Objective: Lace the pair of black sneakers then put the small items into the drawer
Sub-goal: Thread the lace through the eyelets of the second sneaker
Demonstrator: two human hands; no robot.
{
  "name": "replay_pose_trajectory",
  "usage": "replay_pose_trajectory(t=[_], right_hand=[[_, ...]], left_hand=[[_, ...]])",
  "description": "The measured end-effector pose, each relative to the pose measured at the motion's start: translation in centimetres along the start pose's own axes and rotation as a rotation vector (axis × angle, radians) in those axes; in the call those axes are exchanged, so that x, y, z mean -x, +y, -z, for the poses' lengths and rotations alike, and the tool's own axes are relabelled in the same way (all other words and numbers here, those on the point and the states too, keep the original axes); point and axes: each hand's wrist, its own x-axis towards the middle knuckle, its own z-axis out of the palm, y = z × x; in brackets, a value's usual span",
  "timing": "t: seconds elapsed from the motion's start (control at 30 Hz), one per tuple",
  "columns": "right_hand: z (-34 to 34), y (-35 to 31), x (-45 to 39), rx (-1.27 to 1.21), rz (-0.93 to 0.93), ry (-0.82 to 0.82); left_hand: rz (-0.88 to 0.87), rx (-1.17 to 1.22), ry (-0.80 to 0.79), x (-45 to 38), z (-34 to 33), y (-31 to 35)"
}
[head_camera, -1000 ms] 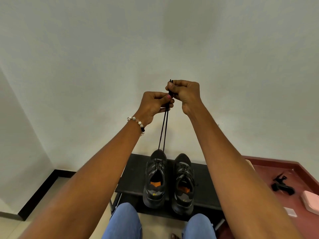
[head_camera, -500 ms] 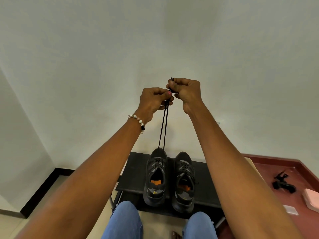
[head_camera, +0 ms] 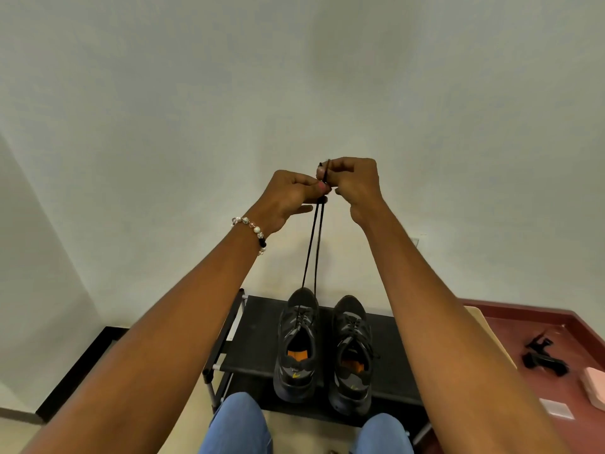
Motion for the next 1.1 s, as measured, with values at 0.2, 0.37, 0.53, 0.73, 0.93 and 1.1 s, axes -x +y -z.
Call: replay_pose_trajectory(t=[0.2, 0.37, 0.53, 0.73, 0.93, 1.1], right_hand=[[0.2, 0.0, -0.6, -0.054, -0.114, -0.032], [0.2, 1.5, 0.8, -0.103, -0.214, -0.240], [0.0, 2.2, 1.2, -0.055, -0.124, -0.177], [-0.2, 3.1, 1.7, 0.226, 0.240, -0.047], [-1.3, 4.0, 1.1, 0.674, 0.512, -0.054], [-1.6, 4.9, 0.8, 0.855, 0.465, -0.081]], left_hand=[[-0.099, -0.165, 0.076, -0.6, 0.3, 0.7], [-0.131, -0.147, 0.163, -0.7, 0.5, 0.7], [-0.122, -0.129, 0.198, -0.4, 0.7, 0.3], [-0.188, -0.389, 0.291, -1.1, 0.4, 0.2], [-0.245, -0.605, 0.300, -1.6, 0.1, 0.2], [-0.365, -0.970, 0.130, -1.4, 0.2, 0.4]])
